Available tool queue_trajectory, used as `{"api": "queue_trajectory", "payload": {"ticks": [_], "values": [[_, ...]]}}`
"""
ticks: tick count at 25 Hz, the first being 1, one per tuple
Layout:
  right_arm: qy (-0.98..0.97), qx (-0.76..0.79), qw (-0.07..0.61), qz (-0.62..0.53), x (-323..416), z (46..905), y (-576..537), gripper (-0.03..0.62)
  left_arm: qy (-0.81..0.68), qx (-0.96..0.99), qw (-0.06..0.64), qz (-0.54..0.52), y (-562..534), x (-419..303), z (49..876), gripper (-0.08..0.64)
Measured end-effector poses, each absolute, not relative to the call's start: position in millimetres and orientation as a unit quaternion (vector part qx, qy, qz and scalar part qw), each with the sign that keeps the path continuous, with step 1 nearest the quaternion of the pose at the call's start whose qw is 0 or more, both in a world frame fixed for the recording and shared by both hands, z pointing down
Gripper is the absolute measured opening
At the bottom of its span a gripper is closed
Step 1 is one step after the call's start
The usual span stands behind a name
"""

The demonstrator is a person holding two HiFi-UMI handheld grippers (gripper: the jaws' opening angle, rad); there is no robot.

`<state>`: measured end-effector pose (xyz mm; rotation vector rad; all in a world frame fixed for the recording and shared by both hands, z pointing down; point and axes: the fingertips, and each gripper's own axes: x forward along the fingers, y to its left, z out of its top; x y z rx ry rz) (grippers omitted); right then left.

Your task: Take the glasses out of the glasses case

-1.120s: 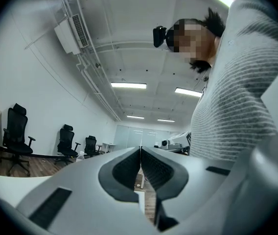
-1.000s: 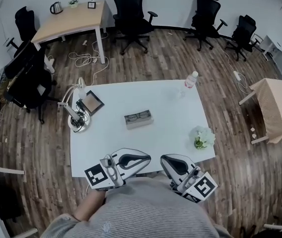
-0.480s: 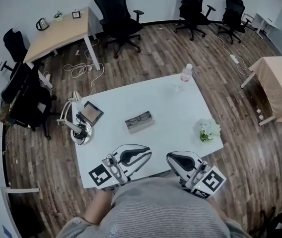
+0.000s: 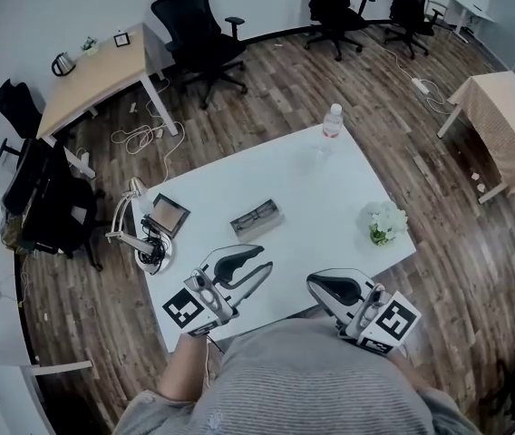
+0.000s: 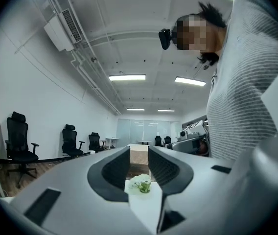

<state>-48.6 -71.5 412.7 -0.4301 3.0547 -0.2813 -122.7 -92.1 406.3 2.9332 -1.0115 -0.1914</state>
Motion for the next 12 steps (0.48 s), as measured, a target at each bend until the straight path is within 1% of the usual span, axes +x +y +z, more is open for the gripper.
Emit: {"api": "queue_trajectory", "payload": {"ticks": [8,12], "values": [[0.985,-0.145,0.019,-0.095,-50,414,-73,0.015,-0.325,0.945,-0.001,-0.024,-117,-132,420,0.103],[0.985,-0.144,0.015,-0.090,-51,416,-73,0.015,-0.339,0.940,0.002,0.025,-132,-144,439,0.103]]}}
